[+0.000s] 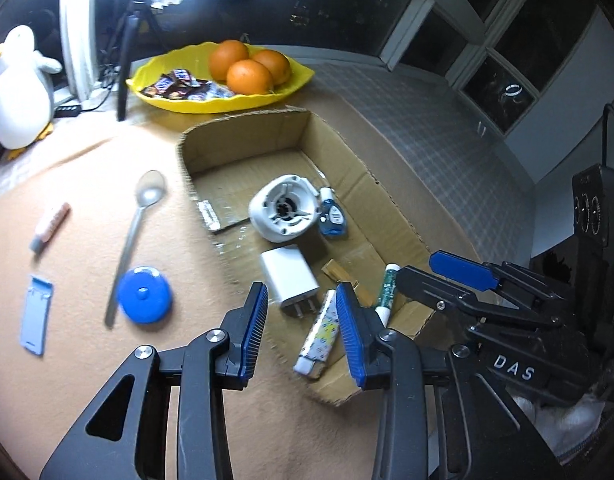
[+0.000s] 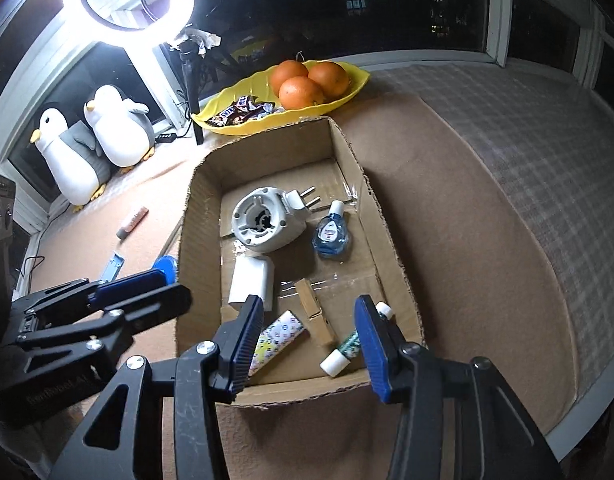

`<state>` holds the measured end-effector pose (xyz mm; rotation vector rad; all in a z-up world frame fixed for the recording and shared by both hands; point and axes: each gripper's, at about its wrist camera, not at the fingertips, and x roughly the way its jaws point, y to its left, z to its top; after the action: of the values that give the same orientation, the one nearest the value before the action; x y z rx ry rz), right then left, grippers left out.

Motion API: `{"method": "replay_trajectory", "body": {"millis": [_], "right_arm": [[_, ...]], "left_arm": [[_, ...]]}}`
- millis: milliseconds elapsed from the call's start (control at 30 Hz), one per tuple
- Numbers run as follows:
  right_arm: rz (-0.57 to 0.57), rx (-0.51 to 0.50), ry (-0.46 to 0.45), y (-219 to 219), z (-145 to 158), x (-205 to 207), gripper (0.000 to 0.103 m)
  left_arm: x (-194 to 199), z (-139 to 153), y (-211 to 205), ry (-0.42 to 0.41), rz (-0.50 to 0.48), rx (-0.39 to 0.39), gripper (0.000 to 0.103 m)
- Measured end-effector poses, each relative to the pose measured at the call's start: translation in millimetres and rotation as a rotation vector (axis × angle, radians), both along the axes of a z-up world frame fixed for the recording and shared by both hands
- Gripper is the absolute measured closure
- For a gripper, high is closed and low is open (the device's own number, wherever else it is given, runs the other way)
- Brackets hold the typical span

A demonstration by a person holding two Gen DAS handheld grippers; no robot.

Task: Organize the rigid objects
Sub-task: 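Carry lighter and clothespin into the box and open both tools, then move left tool to blue phone stand while right tool reaches white lotion tube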

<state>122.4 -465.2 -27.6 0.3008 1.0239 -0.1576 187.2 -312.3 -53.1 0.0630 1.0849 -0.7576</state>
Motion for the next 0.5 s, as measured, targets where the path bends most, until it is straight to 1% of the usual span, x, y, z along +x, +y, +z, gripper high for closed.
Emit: {"method": "replay_trajectory", "body": {"millis": [333, 500], "right_arm": [[0.035, 0.016, -0.029, 33.5, 15.5, 7.3, 0.059], [0.078, 0.046, -0.050, 58.7, 23.7, 13.5, 0.059]], "left_arm": [[13.2, 13.7, 58.5, -0.022, 0.088, -0.011, 0.069], [18.5, 15.6, 97.7, -0.051, 0.139, 0.011, 0.069]]}}
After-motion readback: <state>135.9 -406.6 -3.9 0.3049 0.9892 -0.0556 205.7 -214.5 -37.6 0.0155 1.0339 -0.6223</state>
